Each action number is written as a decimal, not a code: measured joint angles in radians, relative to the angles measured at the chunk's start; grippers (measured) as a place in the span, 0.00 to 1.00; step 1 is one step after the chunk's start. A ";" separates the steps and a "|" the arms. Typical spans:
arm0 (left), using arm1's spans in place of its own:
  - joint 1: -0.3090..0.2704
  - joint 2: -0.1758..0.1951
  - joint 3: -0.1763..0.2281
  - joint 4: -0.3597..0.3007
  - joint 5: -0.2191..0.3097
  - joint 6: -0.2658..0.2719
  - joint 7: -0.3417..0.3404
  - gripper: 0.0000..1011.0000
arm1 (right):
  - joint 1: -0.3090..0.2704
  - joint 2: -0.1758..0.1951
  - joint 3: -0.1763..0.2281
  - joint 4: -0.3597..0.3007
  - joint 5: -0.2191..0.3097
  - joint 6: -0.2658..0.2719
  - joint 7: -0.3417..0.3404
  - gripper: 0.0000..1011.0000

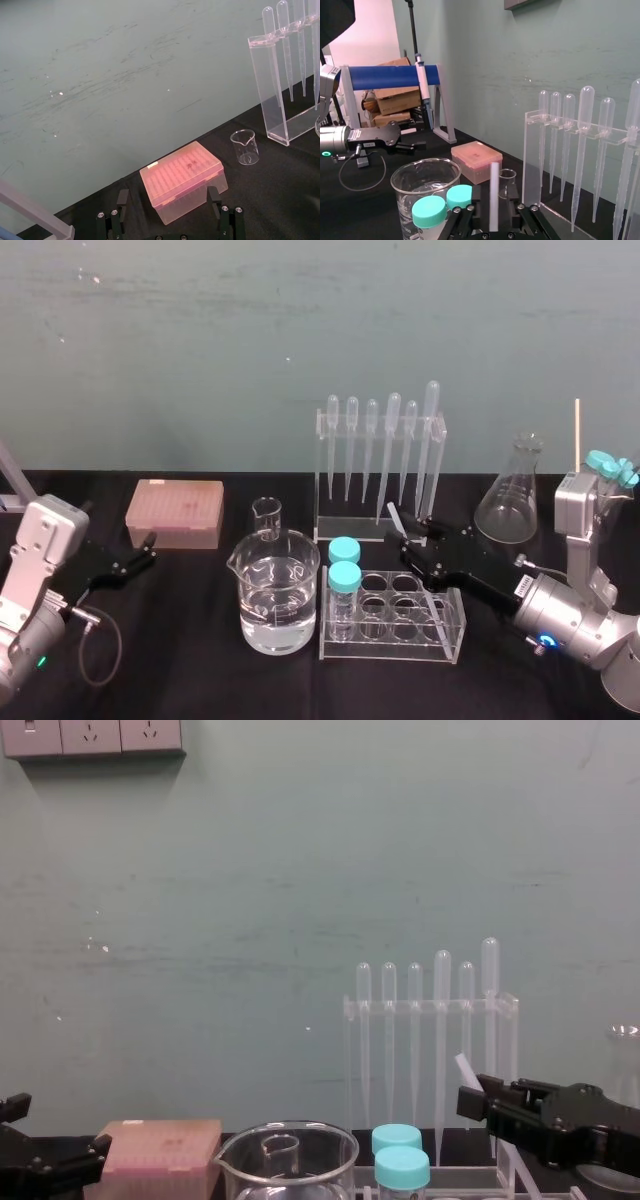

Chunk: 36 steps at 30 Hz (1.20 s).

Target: Pick up the stirring rod with one hand, then place it down.

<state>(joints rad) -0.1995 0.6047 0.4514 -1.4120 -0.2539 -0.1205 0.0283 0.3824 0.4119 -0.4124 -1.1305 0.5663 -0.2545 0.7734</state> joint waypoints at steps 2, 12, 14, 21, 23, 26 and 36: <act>0.000 0.000 0.000 0.000 0.000 0.000 0.000 0.99 | 0.000 0.000 0.000 0.000 0.000 0.000 0.000 0.36; 0.000 0.000 0.000 0.000 0.000 0.000 0.000 0.99 | 0.000 0.000 0.000 -0.001 0.000 0.000 -0.001 0.70; 0.000 0.000 0.000 0.000 0.000 0.000 0.000 0.99 | 0.000 0.000 0.000 -0.001 0.000 0.000 -0.001 0.72; 0.000 0.000 0.000 0.000 0.000 0.000 0.000 0.99 | -0.020 -0.003 0.023 -0.051 -0.043 -0.068 -0.071 0.94; 0.000 0.000 0.000 0.000 0.000 0.000 0.000 0.99 | -0.032 -0.012 0.046 -0.080 -0.056 -0.111 -0.109 0.97; 0.000 0.000 0.000 0.000 0.000 0.000 0.000 0.99 | -0.051 -0.030 0.085 -0.124 -0.079 -0.170 -0.173 0.99; 0.000 0.000 0.000 0.000 0.000 0.000 0.000 0.99 | -0.138 -0.048 0.206 -0.225 -0.128 -0.042 -0.436 0.99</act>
<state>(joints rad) -0.1995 0.6047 0.4514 -1.4120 -0.2539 -0.1206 0.0283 0.2440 0.3637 -0.2067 -1.3555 0.4379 -0.2967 0.3378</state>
